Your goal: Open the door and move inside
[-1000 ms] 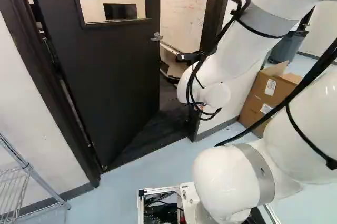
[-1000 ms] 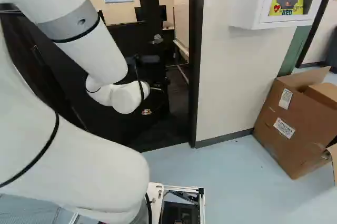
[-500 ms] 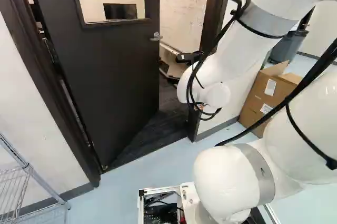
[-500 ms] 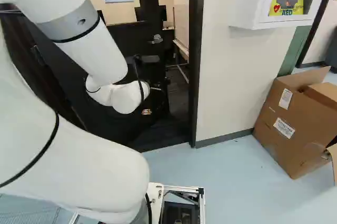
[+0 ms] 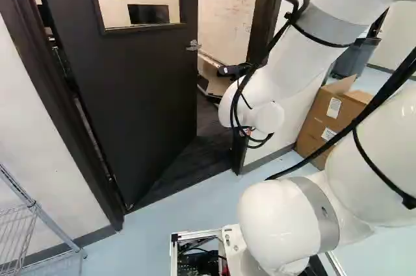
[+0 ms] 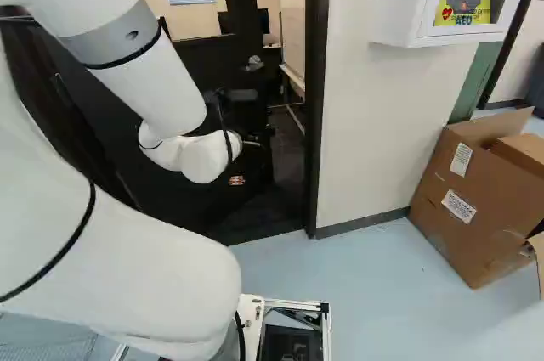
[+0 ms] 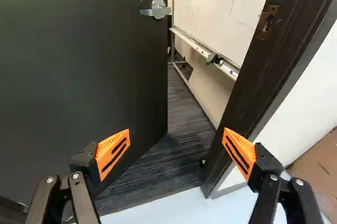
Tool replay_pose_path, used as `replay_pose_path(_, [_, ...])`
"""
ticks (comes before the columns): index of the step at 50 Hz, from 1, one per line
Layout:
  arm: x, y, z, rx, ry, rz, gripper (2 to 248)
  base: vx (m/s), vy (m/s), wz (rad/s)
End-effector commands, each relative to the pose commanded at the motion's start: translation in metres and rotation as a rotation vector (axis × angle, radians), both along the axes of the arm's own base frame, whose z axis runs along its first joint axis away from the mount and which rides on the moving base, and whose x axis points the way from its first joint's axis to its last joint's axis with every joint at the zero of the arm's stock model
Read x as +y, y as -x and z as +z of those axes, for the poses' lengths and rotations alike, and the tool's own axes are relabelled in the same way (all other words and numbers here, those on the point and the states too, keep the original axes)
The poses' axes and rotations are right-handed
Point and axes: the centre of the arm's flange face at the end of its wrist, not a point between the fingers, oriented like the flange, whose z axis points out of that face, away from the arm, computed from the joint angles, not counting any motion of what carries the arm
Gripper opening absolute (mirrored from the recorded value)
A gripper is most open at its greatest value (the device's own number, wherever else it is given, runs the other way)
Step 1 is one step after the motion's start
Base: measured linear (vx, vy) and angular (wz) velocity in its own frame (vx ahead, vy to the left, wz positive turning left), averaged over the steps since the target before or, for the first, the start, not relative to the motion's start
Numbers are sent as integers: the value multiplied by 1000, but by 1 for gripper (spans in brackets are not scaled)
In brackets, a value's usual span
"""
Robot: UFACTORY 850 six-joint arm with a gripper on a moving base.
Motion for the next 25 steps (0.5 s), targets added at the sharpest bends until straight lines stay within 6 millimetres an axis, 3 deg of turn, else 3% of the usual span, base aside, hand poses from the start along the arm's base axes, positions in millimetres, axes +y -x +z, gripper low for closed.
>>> replay_pose_path(25, [0, 0, 0, 0, 0, 0, 247, 21, 29, 80])
